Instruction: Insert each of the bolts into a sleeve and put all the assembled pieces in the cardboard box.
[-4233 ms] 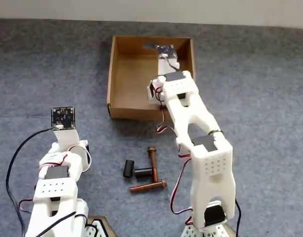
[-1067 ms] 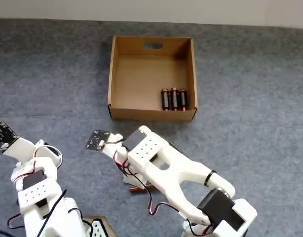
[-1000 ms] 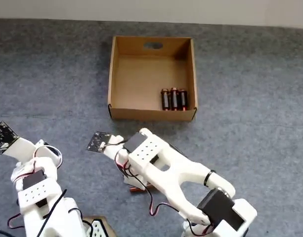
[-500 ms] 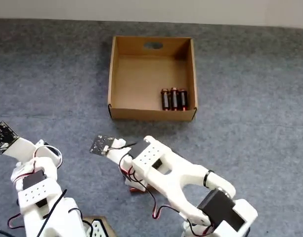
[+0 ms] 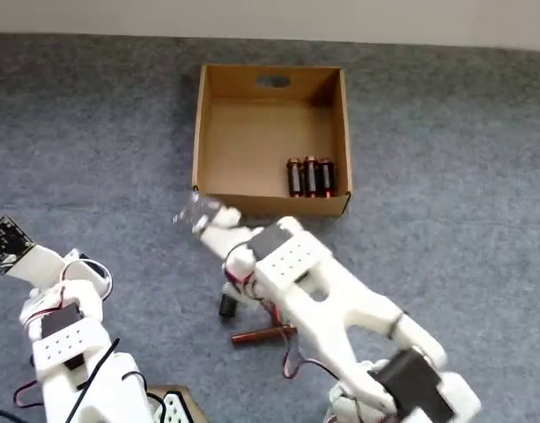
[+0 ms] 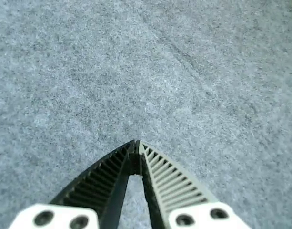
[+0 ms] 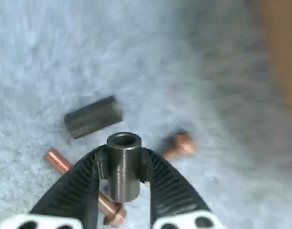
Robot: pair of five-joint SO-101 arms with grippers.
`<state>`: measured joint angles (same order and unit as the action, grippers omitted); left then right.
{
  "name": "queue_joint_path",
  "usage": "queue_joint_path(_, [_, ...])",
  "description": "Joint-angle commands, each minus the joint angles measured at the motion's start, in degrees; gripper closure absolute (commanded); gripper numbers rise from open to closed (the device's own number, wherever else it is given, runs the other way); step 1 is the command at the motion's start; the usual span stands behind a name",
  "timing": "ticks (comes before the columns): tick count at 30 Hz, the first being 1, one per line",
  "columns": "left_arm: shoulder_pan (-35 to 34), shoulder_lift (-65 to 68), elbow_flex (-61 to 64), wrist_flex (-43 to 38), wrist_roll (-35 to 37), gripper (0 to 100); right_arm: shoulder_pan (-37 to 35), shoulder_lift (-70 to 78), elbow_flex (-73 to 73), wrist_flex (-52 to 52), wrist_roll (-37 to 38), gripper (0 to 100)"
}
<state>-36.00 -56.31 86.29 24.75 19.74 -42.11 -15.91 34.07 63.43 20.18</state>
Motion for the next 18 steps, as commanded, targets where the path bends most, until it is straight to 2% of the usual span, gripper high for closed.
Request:
queue_joint_path(1, [0.84,-0.4,-1.89,-0.88,0.35,97,5.32,-9.98,-3.82,2.77,-0.79,99.2])
queue_joint_path(6, [0.84,-0.4,-1.89,-0.79,0.35,97,15.52,-17.1,6.64,0.92,-0.97,99.2])
queue_joint_path(10, [0.84,-0.4,-1.89,-0.79,0.35,97,22.29,-19.03,18.07,-5.14,-6.24,99.2])
queue_joint_path(14, [0.84,-0.4,-1.89,-0.79,0.35,97,25.36,-19.12,25.45,-11.03,-10.02,99.2])
queue_joint_path(18, [0.84,-0.4,-1.89,-0.79,0.35,97,26.86,-19.12,28.09,-10.42,-10.37,98.7])
